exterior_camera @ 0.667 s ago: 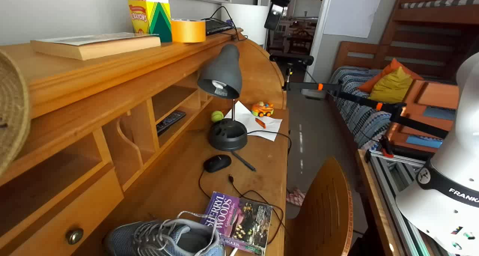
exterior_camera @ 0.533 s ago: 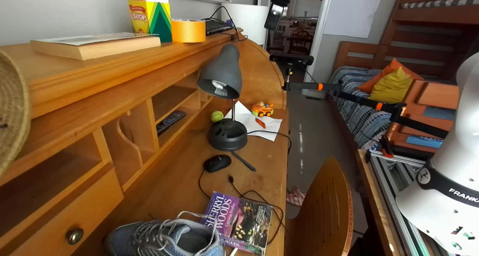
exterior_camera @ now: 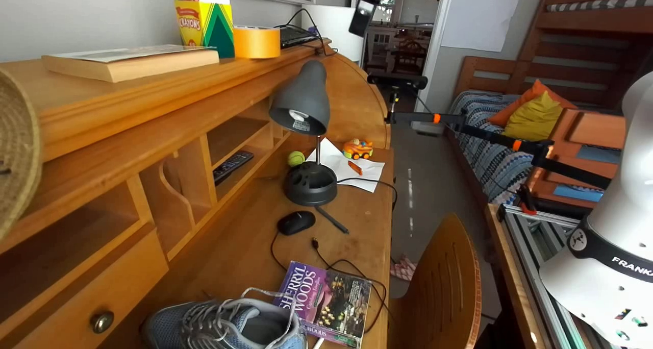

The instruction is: Press some of the keys on the keyboard

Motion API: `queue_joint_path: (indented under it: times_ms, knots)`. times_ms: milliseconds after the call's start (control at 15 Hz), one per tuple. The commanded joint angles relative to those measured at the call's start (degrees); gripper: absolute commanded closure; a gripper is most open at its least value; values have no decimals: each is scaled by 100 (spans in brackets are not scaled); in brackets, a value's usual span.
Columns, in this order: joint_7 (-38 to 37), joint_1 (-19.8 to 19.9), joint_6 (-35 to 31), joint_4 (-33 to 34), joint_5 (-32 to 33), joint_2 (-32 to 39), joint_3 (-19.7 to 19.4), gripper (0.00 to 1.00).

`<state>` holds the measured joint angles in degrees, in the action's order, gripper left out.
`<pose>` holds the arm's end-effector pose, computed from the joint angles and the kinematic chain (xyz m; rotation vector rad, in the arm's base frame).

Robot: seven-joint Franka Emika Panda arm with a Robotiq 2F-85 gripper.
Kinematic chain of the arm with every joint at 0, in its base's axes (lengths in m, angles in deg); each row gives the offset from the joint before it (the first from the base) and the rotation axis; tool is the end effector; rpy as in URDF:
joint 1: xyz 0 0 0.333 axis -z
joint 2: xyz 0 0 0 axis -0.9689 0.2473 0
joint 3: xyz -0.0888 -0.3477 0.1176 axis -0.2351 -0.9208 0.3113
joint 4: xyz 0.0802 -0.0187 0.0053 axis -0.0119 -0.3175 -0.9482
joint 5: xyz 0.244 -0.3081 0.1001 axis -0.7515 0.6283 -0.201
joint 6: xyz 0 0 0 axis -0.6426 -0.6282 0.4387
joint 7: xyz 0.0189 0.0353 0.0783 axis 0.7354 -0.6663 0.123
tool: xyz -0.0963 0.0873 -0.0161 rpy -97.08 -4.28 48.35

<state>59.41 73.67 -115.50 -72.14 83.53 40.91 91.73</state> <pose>0.4015 0.0540 0.5868 2.9754 0.2423 0.4550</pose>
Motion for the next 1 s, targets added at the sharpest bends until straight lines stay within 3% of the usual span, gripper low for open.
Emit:
queue_joint_path:
  times_ms: [0,200,267,333,600,933]
  knots:
    - [-535,173,-587,625,2,715,-44,0]
    - [-1286,480,-961,1263,154,1221,12,0]
    - [-1523,555,-999,1458,166,1353,3,25]
    - [-1777,659,-986,1648,265,1444,0,25]
    - [-2624,997,-1321,2108,533,1786,-188,58]
    - [-4181,1503,-2370,2558,1900,2512,-241,98]
